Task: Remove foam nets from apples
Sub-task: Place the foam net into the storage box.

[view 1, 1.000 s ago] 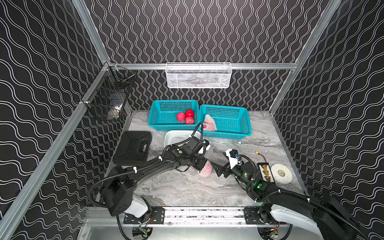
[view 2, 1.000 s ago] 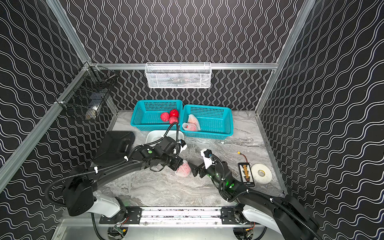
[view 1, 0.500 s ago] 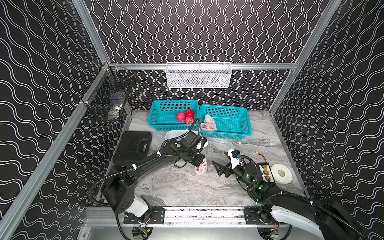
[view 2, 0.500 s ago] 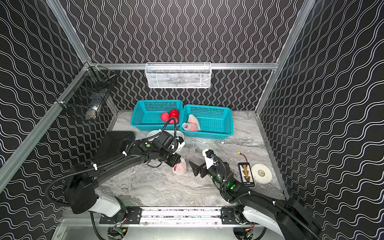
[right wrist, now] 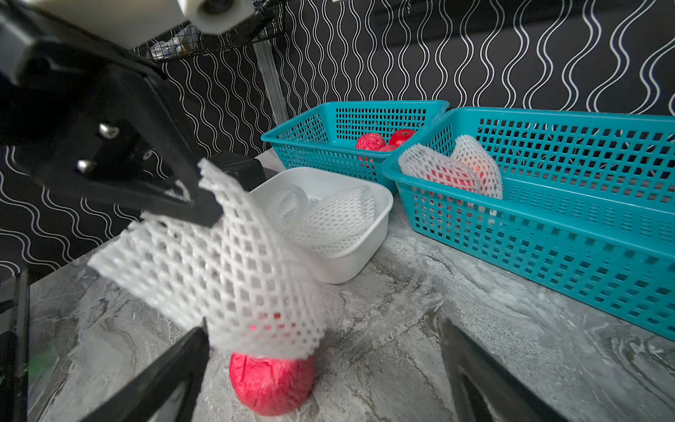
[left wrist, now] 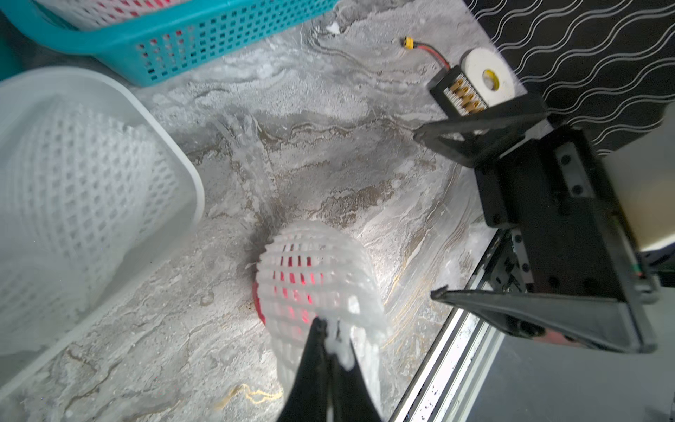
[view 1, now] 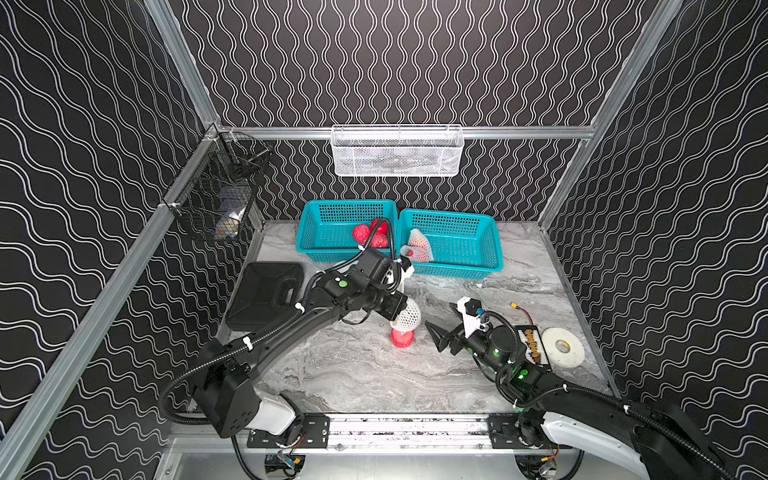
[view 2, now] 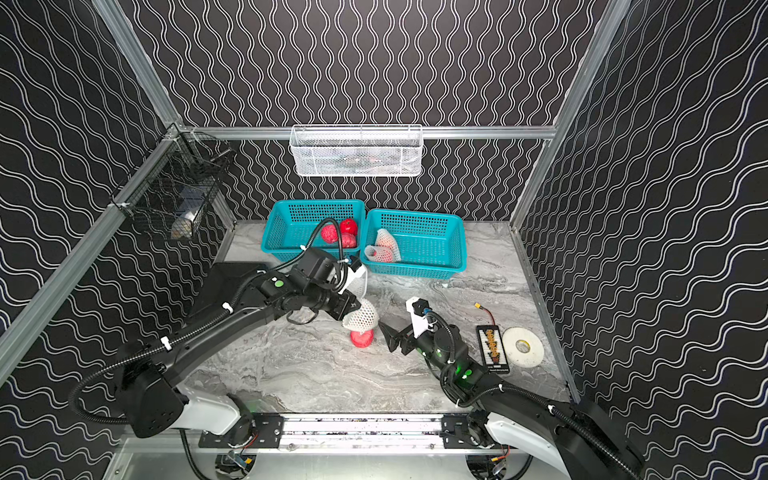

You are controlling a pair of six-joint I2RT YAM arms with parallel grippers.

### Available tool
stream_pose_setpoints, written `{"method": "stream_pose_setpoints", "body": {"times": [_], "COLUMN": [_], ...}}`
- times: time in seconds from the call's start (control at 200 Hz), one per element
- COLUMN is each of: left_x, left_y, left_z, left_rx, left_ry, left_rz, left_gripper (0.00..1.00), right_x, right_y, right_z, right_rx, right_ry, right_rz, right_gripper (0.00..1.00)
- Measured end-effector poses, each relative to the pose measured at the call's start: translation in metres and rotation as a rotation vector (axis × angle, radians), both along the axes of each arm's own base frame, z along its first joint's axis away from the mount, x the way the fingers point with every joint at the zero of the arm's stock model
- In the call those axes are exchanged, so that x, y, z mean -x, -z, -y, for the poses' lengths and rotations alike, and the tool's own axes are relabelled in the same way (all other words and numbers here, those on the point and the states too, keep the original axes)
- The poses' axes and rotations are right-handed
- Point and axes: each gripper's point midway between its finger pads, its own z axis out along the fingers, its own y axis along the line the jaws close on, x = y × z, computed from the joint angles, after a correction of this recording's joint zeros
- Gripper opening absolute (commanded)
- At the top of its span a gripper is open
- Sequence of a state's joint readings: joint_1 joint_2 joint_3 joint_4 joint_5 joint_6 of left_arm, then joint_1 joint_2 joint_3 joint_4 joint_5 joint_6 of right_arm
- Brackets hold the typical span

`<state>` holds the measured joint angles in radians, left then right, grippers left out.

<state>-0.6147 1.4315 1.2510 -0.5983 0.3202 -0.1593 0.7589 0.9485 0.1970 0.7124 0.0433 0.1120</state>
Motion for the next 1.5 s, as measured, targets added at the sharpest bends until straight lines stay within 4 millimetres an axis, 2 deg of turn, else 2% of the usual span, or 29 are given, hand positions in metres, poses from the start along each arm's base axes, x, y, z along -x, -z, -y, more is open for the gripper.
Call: {"method": "stream_pose_setpoints", "body": {"times": [0.165, 0.265, 0.385, 0.555, 0.626, 0.706, 0.856, 0.991, 1.246, 1.501], "left_x": [-0.024, -0.048, -0.086, -0.131, -0.145, -0.158, -0.156, -0.148, -0.132, -0.128], "left_y": [-0.035, -0.046, -0.035, -0.023, -0.020, -0.018, -0.001, 0.022, 0.055, 0.075], "left_z": [-0.011, -0.036, -0.077, -0.124, -0.138, -0.145, -0.143, -0.152, -0.162, -0.173], "left_rx": [0.110, 0.187, 0.293, 0.462, 0.535, 0.601, 0.635, 0.605, 0.545, 0.482], "left_ry": [-0.048, -0.154, -0.335, -0.516, -0.556, -0.575, -0.574, -0.627, -0.704, -0.772], "left_rz": [0.101, 0.174, 0.205, 0.210, 0.204, 0.200, 0.165, 0.134, 0.063, 0.026], "left_gripper": [0.00, 0.00, 0.00, 0.00, 0.00, 0.00, 0.00, 0.00, 0.00, 0.00], "right_x": [0.000, 0.000, 0.000, 0.000, 0.000, 0.000, -0.001, -0.001, -0.002, -0.002], "right_y": [0.000, 0.000, -0.001, 0.000, 0.000, 0.001, 0.005, 0.008, 0.010, 0.013], "right_z": [0.000, 0.000, 0.001, 0.001, 0.001, 0.001, -0.001, -0.002, -0.003, -0.004], "right_rx": [0.001, 0.001, -0.001, 0.000, 0.000, 0.002, 0.014, 0.021, 0.022, 0.030], "right_ry": [0.000, 0.001, 0.003, 0.003, 0.003, 0.003, 0.000, -0.004, -0.007, -0.007], "right_rz": [-0.001, -0.002, 0.000, -0.004, -0.004, -0.007, -0.020, -0.029, -0.036, -0.044], "right_gripper": [1.00, 1.00, 1.00, 1.00, 1.00, 1.00, 1.00, 1.00, 1.00, 1.00]}}
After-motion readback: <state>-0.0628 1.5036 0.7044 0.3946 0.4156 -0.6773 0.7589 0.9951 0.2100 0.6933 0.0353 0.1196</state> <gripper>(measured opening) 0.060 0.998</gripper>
